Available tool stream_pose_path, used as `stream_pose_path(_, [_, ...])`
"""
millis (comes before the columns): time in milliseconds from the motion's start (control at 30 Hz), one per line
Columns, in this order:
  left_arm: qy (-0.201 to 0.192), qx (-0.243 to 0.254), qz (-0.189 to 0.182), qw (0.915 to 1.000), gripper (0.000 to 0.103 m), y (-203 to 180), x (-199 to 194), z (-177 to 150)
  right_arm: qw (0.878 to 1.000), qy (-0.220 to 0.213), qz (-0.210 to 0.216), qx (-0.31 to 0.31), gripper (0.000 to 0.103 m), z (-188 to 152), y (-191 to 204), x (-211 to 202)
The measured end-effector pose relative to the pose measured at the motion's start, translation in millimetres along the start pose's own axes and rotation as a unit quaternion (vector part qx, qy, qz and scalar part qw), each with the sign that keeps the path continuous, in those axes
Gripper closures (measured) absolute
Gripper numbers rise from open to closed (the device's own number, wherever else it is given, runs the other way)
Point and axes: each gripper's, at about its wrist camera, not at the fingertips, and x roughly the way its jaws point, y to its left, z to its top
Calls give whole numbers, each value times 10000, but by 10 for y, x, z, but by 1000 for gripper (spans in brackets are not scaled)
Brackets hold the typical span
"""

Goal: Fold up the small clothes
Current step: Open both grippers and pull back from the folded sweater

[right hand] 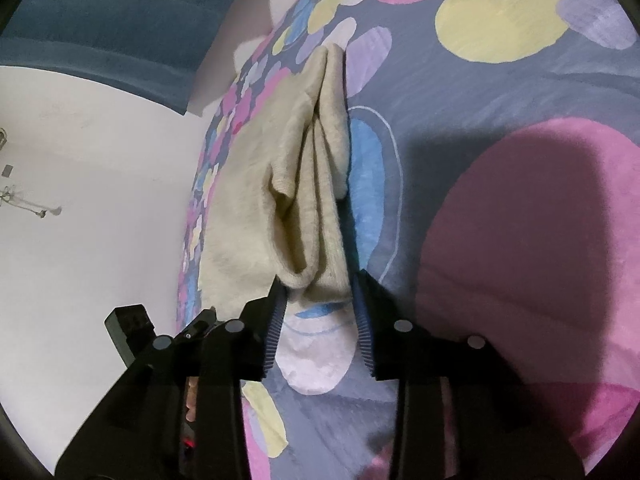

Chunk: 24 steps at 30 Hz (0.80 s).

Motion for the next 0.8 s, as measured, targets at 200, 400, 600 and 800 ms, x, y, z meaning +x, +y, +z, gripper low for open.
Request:
stream_pose_path(200, [-66,50,209,9997,29,-25,-27,-26,9996,-90,-206,-165,56,-58,94,-37])
stream_pose_path(400, [-111,83,342,9993,27,-40,-34,-25,9987,-164,-409,-266,49,-57,160,-9])
stream_pose_path(600, [-228,151,591,9979,24,-73,-64,-46,9943,-256,-816,-629,40,-80,294,30])
stream_pose_path(800, [-432,345,946,9940,21,-142,-110,-51,9839,-491,-1369,-1038,29,-94,434,56])
